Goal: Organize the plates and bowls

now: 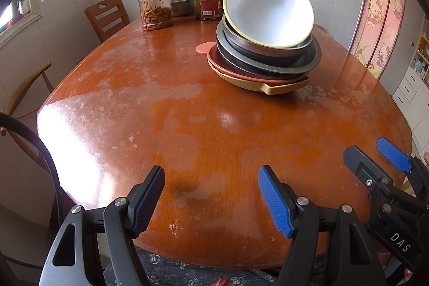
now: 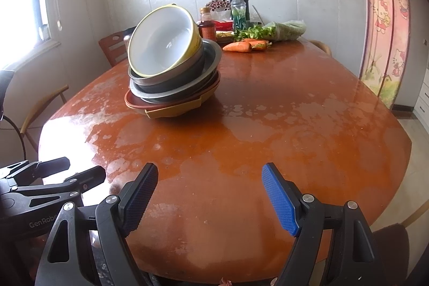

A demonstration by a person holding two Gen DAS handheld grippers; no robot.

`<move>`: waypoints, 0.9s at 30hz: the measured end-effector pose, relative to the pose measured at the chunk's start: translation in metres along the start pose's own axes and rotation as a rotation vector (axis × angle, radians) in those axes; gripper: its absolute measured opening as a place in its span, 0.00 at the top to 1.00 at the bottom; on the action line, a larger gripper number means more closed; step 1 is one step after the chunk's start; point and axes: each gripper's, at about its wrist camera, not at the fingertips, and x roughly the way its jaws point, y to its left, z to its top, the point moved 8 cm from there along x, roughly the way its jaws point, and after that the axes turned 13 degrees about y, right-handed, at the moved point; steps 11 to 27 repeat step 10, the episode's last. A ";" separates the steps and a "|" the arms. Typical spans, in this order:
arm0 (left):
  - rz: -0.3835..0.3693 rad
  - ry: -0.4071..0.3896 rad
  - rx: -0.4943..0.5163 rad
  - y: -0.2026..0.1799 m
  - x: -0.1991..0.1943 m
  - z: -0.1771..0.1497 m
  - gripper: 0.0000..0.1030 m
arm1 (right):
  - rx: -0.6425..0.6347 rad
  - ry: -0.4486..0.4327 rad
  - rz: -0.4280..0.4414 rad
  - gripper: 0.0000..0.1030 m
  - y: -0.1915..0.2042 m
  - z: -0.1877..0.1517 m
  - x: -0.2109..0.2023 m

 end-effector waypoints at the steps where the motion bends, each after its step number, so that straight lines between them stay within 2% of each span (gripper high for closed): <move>1: -0.001 0.002 0.001 0.000 0.001 0.000 0.30 | 0.002 -0.001 -0.004 0.21 0.000 0.000 0.000; 27: 0.008 0.006 0.013 0.005 0.008 0.004 0.29 | 0.001 0.002 -0.021 0.21 -0.007 0.004 0.003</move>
